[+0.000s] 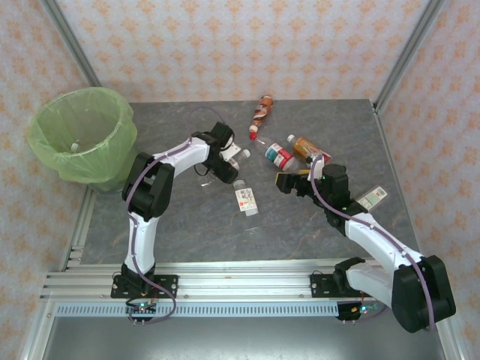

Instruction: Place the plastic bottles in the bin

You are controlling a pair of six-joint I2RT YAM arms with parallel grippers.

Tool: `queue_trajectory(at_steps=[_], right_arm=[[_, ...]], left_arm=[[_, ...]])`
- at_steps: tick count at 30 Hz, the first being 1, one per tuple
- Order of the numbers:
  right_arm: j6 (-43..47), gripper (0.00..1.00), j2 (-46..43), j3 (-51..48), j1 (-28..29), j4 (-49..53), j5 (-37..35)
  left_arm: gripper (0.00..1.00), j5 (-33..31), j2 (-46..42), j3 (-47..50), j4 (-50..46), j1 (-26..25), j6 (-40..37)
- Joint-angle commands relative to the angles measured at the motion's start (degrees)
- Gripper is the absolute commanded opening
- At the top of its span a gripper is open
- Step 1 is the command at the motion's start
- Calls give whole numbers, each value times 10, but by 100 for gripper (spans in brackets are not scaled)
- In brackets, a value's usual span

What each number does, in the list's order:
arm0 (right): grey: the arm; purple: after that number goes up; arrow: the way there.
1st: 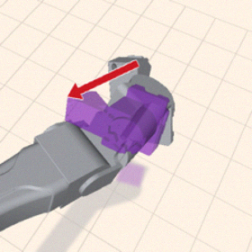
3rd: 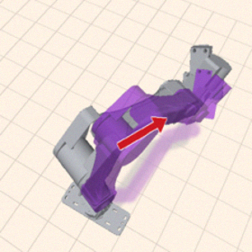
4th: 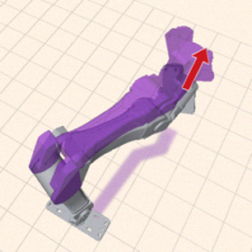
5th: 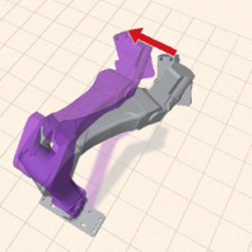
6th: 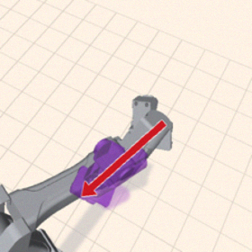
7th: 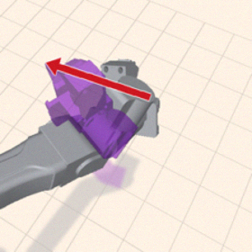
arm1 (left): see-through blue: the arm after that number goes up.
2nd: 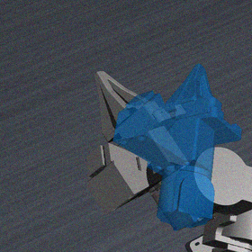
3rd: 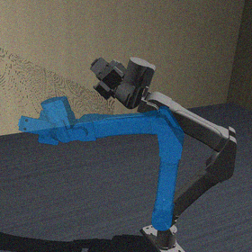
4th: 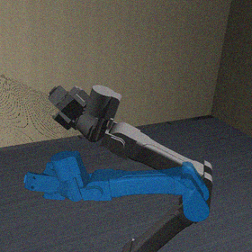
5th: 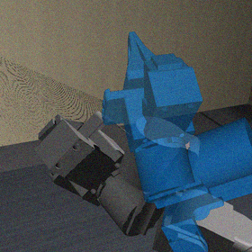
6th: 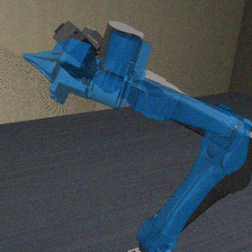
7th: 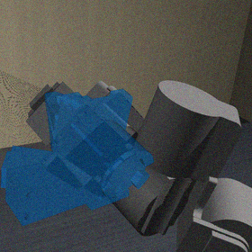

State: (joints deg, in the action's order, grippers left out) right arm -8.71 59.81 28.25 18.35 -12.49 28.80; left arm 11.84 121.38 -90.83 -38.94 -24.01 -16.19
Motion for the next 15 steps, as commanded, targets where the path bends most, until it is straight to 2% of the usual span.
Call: queue_trajectory(at_steps=[1,8,15], right_arm=[[11,99,-3,-5,4,-24,9],[7,99,0,-9,3,-29,7],[5,99,-1,-8,4,-27,2]], left_arm=[[83,3,12,-29,-31,-11,-3],[78,-24,37,-62,-42,-20,-5],[64,-21,28,-61,-42,-19,-5]])
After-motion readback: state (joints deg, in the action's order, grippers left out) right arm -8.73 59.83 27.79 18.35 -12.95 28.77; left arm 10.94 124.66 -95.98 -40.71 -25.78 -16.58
